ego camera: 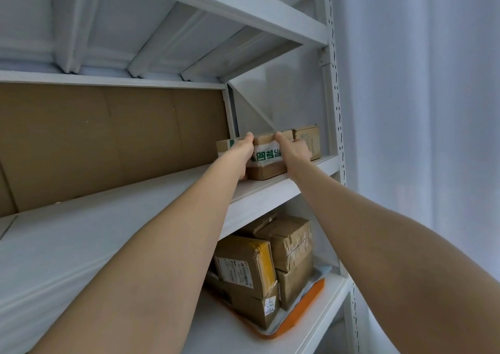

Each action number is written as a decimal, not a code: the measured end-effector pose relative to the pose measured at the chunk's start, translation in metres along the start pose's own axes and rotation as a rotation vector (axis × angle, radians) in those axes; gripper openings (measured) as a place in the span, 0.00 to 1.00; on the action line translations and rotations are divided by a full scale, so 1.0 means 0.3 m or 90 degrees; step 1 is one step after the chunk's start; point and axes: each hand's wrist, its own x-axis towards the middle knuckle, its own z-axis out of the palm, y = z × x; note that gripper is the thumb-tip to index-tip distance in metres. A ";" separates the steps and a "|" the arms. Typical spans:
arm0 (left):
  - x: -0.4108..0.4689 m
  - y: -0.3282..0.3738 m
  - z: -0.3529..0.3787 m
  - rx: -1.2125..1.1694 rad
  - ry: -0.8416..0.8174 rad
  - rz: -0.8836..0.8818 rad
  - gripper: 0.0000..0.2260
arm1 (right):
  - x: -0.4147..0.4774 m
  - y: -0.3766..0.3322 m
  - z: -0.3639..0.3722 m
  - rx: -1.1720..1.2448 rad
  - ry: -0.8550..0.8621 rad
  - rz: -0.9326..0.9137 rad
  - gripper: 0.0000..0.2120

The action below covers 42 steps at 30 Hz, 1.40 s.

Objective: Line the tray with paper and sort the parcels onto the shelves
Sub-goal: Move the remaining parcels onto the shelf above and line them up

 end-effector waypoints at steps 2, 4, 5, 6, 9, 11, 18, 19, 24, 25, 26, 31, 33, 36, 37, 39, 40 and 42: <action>-0.008 0.005 -0.004 0.031 0.034 0.032 0.25 | -0.010 0.000 -0.002 -0.013 0.001 -0.002 0.34; -0.017 0.009 -0.005 0.058 0.051 0.054 0.25 | -0.024 -0.004 -0.005 -0.028 0.010 -0.005 0.35; -0.023 0.009 -0.006 0.060 0.051 0.057 0.25 | -0.032 -0.005 -0.006 -0.033 0.013 -0.006 0.35; -0.030 0.007 -0.008 0.061 0.054 0.060 0.25 | -0.042 -0.007 -0.008 -0.036 0.016 -0.010 0.35; -0.061 0.000 -0.024 0.077 0.073 0.075 0.24 | -0.076 -0.009 -0.019 -0.040 0.014 -0.021 0.36; -0.089 -0.009 -0.037 0.087 0.084 0.089 0.23 | -0.106 -0.010 -0.029 -0.037 0.009 -0.026 0.37; -0.219 -0.056 -0.079 0.101 0.126 0.156 0.21 | -0.256 -0.008 -0.069 -0.023 -0.002 -0.020 0.36; -0.243 -0.068 -0.087 0.103 0.131 0.160 0.20 | -0.285 -0.007 -0.075 -0.030 -0.003 -0.019 0.36; -0.367 -0.119 -0.125 0.122 0.165 0.228 0.13 | -0.430 -0.002 -0.100 -0.044 -0.011 -0.024 0.36; -0.392 -0.131 -0.132 0.128 0.171 0.247 0.12 | -0.460 0.001 -0.104 -0.040 -0.012 -0.023 0.36; -0.418 -0.146 -0.139 0.126 0.176 0.263 0.12 | -0.490 0.006 -0.107 -0.040 -0.011 -0.020 0.36; -0.559 -0.261 -0.141 0.039 0.161 0.313 0.11 | -0.639 0.069 -0.110 -0.033 -0.016 -0.001 0.32; -0.616 -0.327 -0.147 0.034 0.145 0.324 0.11 | -0.699 0.117 -0.107 -0.034 -0.012 0.012 0.31; -0.679 -0.422 -0.179 0.038 0.136 0.296 0.11 | -0.771 0.187 -0.100 -0.041 -0.019 0.035 0.29; -0.693 -0.455 -0.197 0.040 0.139 0.282 0.10 | -0.793 0.209 -0.097 -0.041 -0.028 0.045 0.29; -0.711 -0.520 -0.237 0.052 0.154 0.257 0.10 | -0.831 0.252 -0.086 -0.043 -0.048 0.061 0.28; -0.719 -0.558 -0.264 0.063 0.165 0.240 0.10 | -0.857 0.275 -0.075 -0.048 -0.063 0.069 0.28; -0.729 -0.626 -0.310 0.082 0.177 0.202 0.10 | -0.898 0.316 -0.054 -0.058 -0.085 0.086 0.27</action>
